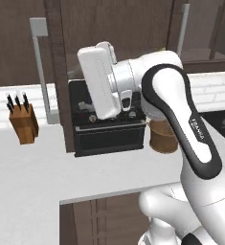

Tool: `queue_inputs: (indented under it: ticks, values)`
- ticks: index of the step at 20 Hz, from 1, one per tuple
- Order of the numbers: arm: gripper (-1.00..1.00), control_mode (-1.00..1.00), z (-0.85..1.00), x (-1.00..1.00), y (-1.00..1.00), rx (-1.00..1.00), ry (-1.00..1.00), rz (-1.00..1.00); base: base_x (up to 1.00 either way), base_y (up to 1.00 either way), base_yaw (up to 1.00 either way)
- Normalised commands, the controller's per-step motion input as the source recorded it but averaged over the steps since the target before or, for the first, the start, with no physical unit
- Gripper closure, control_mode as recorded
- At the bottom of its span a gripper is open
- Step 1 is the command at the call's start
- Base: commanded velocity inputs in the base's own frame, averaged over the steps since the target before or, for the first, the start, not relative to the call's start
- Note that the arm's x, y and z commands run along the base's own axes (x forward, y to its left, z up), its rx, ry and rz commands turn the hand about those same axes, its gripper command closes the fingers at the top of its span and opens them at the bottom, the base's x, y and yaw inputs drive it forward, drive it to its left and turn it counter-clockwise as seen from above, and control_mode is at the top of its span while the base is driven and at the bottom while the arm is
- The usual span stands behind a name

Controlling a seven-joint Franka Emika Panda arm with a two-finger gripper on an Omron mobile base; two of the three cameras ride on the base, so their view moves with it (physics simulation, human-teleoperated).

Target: Open the cabinet, pick up the bread from the cabinet and place it in the basket. Then move the basket to the dining counter.

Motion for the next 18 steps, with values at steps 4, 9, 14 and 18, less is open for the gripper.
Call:
queue_inputs:
  ticks: [4, 9, 14, 18]
  values:
    - [-1.0, -1.0, -0.09, 0.35, 0.2, -0.27, -0.25, -0.08, 0.0, 0.0, 0.0]
    - [-1.0, -1.0, 0.0, 0.01, -0.83, -0.21, -0.26, -0.12, 0.0, 0.0, 0.0]
    - [-1.0, -1.0, 0.0, -0.06, -1.0, -0.1, -0.29, -0.11, 0.0, 0.0, 0.0]
    - [-1.0, -1.0, 0.0, -0.01, -1.0, -0.06, -0.24, -0.1, 0.0, 0.0, 0.0]
